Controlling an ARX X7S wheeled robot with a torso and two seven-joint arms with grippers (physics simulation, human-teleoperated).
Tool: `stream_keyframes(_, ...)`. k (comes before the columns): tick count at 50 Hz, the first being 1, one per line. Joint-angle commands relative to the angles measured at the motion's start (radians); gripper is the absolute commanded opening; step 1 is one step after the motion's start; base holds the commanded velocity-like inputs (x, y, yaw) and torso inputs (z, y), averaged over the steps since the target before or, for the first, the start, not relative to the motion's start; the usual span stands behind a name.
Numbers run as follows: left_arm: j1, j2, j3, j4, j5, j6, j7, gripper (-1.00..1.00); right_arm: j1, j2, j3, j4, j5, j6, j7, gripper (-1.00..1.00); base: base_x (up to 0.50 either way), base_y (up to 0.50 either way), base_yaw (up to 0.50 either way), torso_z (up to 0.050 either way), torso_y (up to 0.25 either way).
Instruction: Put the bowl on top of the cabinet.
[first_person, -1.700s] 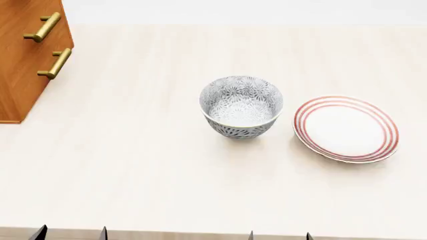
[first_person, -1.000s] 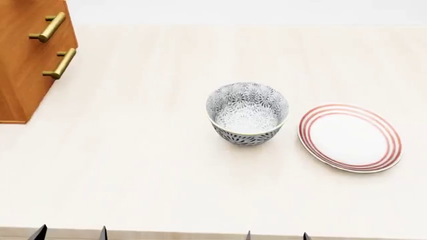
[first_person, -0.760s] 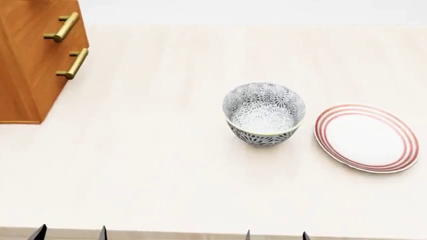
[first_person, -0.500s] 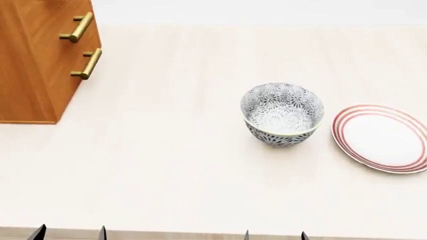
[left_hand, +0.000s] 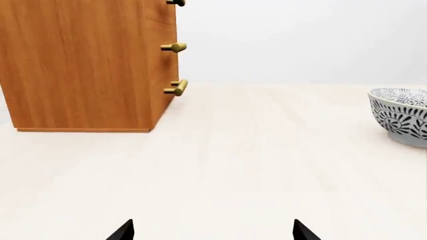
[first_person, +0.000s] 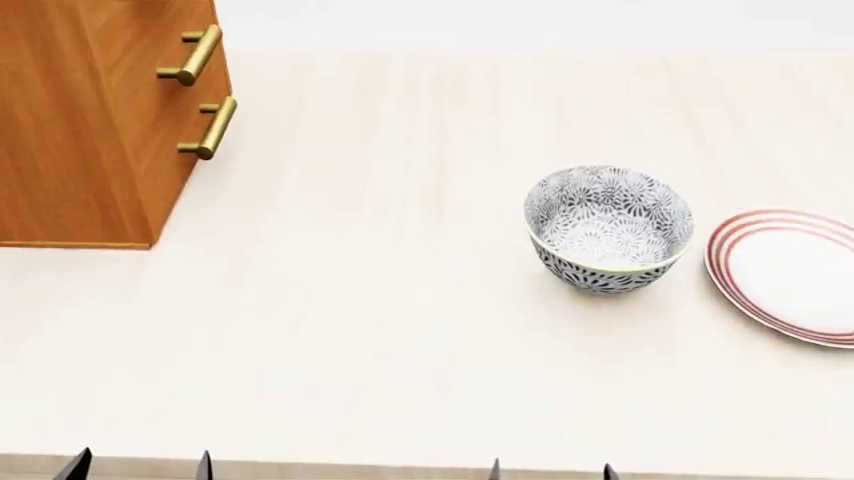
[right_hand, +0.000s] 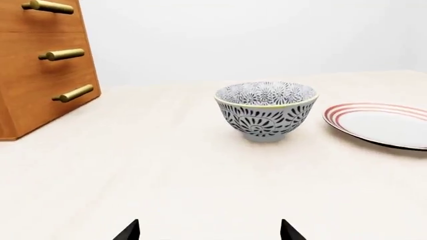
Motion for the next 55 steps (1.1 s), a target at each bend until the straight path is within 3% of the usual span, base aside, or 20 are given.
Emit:
stream_keyframes(1,-0.004,-0.008,0.012,-0.003,-0.01,0.0,-0.01,1.0,0.007,0.005,0.002,-0.016,0.027,0.038,0.027,1.0,0.0,0.0,0.0,0.0,0.0)
stream_keyframes(25,0.012,-0.027,0.03,0.03,-0.025,0.0,-0.032,1.0,-0.015,0.028,-0.014,-0.054,0.069,0.03,0.031,1.0,0.13,0.0,0.0,0.0,0.0)
stream_keyframes(42,0.122,-0.06,0.047,0.213,-0.029,0.014,-0.049,1.0,-0.123,0.055,-0.032,-0.199,0.056,-0.027,0.054,1.0,0.24,0.0,0.0,0.0,0.0)
stream_keyframes(55,0.138,-0.072,0.05,0.235,-0.04,0.028,-0.055,1.0,-0.15,0.066,-0.05,-0.221,0.049,-0.054,0.057,1.0,0.24,0.0,0.0,0.0,0.0)
